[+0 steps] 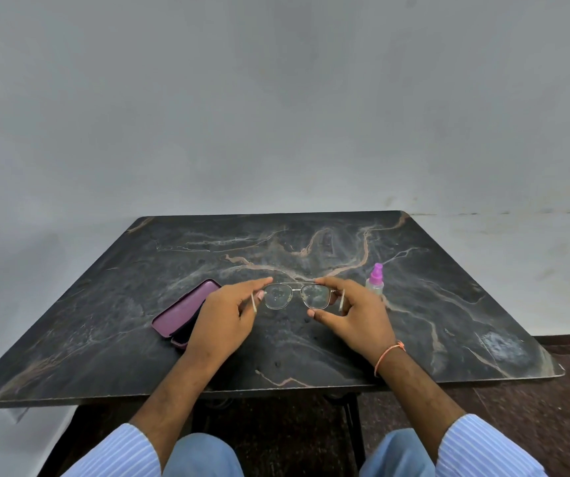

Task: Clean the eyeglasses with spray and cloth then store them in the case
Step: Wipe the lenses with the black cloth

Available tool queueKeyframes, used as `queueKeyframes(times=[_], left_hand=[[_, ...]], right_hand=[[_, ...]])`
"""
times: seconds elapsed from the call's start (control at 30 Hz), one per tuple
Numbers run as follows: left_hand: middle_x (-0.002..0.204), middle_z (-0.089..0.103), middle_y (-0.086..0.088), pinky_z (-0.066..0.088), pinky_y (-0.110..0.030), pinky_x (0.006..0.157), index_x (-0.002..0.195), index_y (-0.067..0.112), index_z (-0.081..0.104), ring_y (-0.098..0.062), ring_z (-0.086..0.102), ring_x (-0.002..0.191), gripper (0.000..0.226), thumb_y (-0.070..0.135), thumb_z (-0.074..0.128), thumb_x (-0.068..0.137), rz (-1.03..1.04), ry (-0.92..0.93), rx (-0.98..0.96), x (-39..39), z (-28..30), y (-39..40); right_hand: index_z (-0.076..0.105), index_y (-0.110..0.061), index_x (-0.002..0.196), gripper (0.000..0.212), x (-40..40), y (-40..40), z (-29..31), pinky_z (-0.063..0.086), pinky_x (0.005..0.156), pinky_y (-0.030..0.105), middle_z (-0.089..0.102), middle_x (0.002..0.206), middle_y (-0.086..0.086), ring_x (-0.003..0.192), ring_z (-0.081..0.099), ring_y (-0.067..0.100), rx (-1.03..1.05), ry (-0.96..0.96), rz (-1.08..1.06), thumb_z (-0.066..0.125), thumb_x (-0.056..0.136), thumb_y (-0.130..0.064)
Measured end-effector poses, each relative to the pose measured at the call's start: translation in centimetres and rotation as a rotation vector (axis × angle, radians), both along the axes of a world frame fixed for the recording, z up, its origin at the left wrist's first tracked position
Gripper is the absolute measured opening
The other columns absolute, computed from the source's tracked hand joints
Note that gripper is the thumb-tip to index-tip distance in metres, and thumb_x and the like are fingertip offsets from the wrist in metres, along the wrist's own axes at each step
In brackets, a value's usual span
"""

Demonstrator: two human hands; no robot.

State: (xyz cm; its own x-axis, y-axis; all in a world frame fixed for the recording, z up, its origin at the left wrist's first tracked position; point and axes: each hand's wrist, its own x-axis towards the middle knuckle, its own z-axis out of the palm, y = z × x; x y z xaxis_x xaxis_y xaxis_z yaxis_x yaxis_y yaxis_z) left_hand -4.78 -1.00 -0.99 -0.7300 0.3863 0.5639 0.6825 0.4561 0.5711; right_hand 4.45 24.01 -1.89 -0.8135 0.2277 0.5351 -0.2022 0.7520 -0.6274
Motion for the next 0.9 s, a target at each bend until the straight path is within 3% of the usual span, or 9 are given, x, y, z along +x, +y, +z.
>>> queueKeyframes(times=[0.07,0.13,0.2,0.33,0.53,0.67,0.8,0.9], left_hand=[[0.071,0.071,0.023,0.045,-0.005,0.061,0.141,0.036,0.070,0.008,0.059,0.060,0.038,0.022,0.069,0.106,0.045,0.048,-0.075,0.0,-0.5,0.0],[0.067,0.072,0.013,0.042,-0.011,0.057,0.144,0.039,0.066,-0.004,0.054,0.051,0.039,0.027,0.066,0.108,0.080,0.068,-0.127,-0.1,-1.1,0.0],[0.065,0.071,0.008,0.048,-0.021,0.057,0.145,0.038,0.065,-0.006,0.051,0.049,0.038,0.029,0.064,0.109,0.107,0.057,-0.129,-0.3,-1.8,0.1],[0.085,0.082,0.002,0.062,-0.038,0.068,0.142,0.032,0.070,-0.009,0.069,0.065,0.035,0.026,0.063,0.109,0.135,0.056,-0.128,-0.2,-2.6,0.4],[0.081,0.078,0.004,0.059,-0.032,0.065,0.141,0.029,0.071,-0.010,0.066,0.067,0.034,0.026,0.062,0.109,0.175,0.061,-0.146,-0.2,-3.1,0.8],[0.079,0.074,0.003,0.058,-0.038,0.064,0.141,0.029,0.071,-0.013,0.064,0.069,0.034,0.024,0.063,0.108,0.181,0.062,-0.161,-0.2,-3.2,0.8],[0.084,0.078,-0.002,0.060,-0.041,0.065,0.140,0.025,0.073,-0.019,0.068,0.073,0.033,0.021,0.067,0.107,0.170,0.103,-0.174,-0.3,-3.4,0.9],[0.095,0.082,-0.004,0.063,-0.041,0.072,0.139,0.021,0.074,-0.023,0.074,0.084,0.033,0.018,0.067,0.107,0.156,0.112,-0.189,-0.4,-3.5,0.9]], right_hand=[[0.071,-0.045,0.129,0.057,-0.4,0.2,-0.3,0.044,0.074,0.013,0.067,0.085,-0.015,0.082,0.062,-0.004,0.001,-0.049,-0.006,0.093,0.077,-0.042],[0.070,-0.047,0.129,0.056,-0.7,0.4,-0.5,0.047,0.070,0.014,0.065,0.070,-0.008,0.073,0.064,0.003,-0.023,-0.104,-0.008,0.092,0.079,-0.040],[0.069,-0.047,0.130,0.057,-0.9,0.4,-0.7,0.049,0.067,0.013,0.062,0.062,-0.006,0.065,0.063,0.006,-0.036,-0.150,-0.011,0.093,0.079,-0.037],[0.065,-0.048,0.134,0.062,-1.3,0.8,-1.3,0.058,0.082,0.025,0.073,0.074,-0.007,0.074,0.070,0.006,-0.044,-0.218,0.004,0.091,0.079,-0.041],[0.067,-0.041,0.136,0.060,-1.3,1.0,-1.7,0.054,0.089,0.019,0.077,0.079,-0.018,0.087,0.071,-0.003,-0.049,-0.260,0.027,0.092,0.081,-0.037],[0.063,-0.037,0.141,0.063,-1.1,1.2,-1.7,0.049,0.091,0.013,0.078,0.086,-0.020,0.092,0.071,-0.007,-0.089,-0.299,0.053,0.090,0.083,-0.032],[0.063,-0.034,0.141,0.059,-0.9,1.4,-1.7,0.055,0.092,0.024,0.078,0.094,-0.021,0.090,0.070,-0.002,-0.082,-0.293,0.053,0.085,0.087,-0.028],[0.063,-0.031,0.140,0.054,-0.7,1.5,-1.6,0.052,0.088,0.019,0.078,0.096,-0.019,0.084,0.068,-0.004,-0.104,-0.302,0.064,0.081,0.090,-0.022]])
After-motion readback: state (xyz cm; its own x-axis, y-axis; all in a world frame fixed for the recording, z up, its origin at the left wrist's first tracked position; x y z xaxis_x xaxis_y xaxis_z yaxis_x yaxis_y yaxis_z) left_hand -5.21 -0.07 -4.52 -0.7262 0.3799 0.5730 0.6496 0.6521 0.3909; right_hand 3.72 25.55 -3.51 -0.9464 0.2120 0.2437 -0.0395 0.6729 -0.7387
